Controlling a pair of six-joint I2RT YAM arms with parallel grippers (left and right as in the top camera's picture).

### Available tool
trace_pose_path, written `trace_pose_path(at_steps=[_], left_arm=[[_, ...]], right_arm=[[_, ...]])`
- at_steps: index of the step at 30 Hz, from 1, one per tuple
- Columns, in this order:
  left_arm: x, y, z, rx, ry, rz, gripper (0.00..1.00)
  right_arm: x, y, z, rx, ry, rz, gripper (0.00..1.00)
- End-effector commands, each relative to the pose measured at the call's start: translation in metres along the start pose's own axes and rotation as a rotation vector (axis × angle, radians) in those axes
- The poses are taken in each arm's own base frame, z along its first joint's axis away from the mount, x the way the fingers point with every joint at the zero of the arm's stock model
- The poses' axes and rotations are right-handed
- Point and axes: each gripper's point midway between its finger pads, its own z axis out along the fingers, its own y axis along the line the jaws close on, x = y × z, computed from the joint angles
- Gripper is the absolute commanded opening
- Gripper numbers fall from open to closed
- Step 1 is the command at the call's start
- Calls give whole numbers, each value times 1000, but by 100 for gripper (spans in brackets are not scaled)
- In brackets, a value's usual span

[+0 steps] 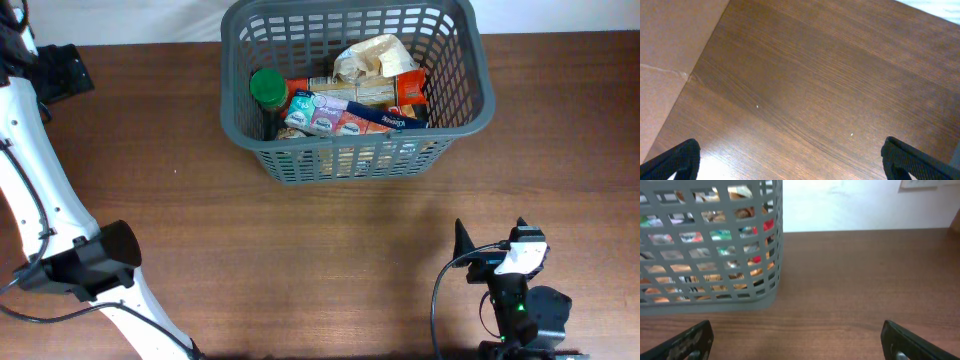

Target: Pack container

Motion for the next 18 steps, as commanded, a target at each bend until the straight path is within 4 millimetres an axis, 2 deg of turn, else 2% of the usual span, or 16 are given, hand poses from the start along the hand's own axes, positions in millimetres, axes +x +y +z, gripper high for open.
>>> trace_pose_path(at_steps=[1, 14, 18], left_arm=[[-1, 1, -3, 0, -7, -7, 99], [0, -1, 1, 0, 2, -3, 99], [-1, -21, -25, 31, -46, 33, 99]], right_arm=[[0, 3, 0, -16, -13, -9, 99], [0, 3, 0, -16, -12, -9, 99], [0, 3, 0, -16, -12, -9, 99]])
